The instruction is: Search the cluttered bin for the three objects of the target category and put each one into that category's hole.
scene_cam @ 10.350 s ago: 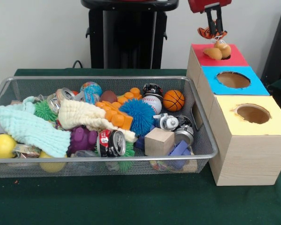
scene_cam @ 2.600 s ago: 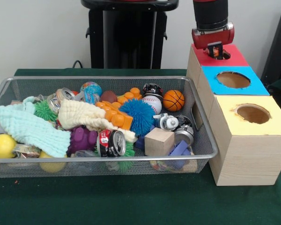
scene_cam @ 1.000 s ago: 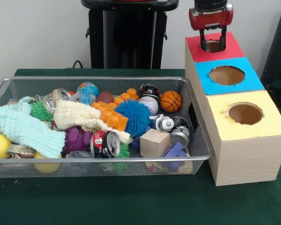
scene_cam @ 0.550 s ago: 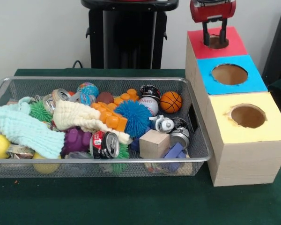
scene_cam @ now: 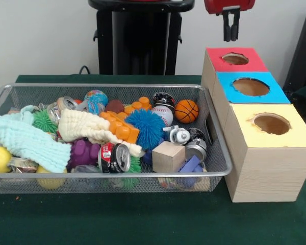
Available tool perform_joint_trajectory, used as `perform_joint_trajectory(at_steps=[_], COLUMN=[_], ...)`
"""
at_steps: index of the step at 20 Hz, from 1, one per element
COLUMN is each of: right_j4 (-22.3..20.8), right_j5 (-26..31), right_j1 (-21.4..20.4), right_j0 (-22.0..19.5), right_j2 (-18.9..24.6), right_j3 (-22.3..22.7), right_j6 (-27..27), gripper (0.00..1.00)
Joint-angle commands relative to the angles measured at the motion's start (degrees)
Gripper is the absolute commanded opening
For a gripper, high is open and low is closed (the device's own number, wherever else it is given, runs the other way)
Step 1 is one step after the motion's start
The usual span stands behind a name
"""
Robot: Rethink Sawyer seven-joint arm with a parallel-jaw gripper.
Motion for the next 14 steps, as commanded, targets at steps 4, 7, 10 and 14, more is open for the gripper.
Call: perform_joint_trajectory(at_steps=[4, 7, 10, 14], right_j4=[-5.1, -12.1, -17.7, -22.5], right_j5=[9.0, 13.1, 14.4, 15.5], right_j1=[-2.3, -3.2, -3.0, -2.4], right_j0=[0.1, 2.4, 3.6, 2.7], right_j2=[-2.7, -6.2, -8.4, -7.9], right_j3=[-7.1, -12.6, -17.3, -20.5], right_j6=[2.4, 0.1, -0.5, -1.8], gripper=[0.0, 0.0, 0.0, 0.0])
